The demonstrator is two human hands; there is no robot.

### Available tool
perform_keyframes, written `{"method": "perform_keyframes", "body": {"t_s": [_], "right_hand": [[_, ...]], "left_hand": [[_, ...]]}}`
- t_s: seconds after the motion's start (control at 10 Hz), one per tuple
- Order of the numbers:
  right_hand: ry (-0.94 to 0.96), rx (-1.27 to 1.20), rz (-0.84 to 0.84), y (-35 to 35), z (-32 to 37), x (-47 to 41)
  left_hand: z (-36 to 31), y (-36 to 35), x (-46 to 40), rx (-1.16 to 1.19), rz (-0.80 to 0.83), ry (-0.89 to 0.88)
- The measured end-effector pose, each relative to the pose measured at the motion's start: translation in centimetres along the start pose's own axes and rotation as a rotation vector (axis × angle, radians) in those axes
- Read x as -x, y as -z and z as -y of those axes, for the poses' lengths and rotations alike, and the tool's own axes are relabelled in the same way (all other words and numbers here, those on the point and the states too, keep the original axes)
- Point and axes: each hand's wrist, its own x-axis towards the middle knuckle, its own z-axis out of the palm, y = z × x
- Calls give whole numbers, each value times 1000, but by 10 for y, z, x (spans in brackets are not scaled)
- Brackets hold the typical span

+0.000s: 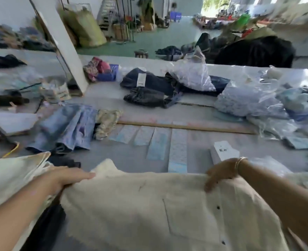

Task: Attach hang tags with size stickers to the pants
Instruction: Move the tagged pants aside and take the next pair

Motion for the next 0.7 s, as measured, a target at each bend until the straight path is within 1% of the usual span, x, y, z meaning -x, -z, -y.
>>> {"method": "perform_keyframes", "body": {"t_s": [0.1, 0.2, 0.3, 0.4, 0.5, 0.6, 0.7], "right_hand": [[-87, 342, -294, -44, -2, -80], [-119, 424, -603, -88, -19, -113], [-92, 210, -899, -123, -49, -106], [-134, -181, -1148, -154, -88, -84], [-392, -702, -1071, -188, -133, -52], [-402, -749, -771, -202, -129, -46], [-338, -672, -643, -190, -112, -41]], "left_hand": [[48, -58, -20, 112, -9, 68], [76, -88, -33, 135, -181, 119], [95, -97, -41, -145, -319, 36], [97, -97, -42, -330, -475, 27], [77, -124, -44, -561, -651, -276], [30, -187, -21, -596, -596, -684], [20, -244, -3, -714, -387, -791]]}}
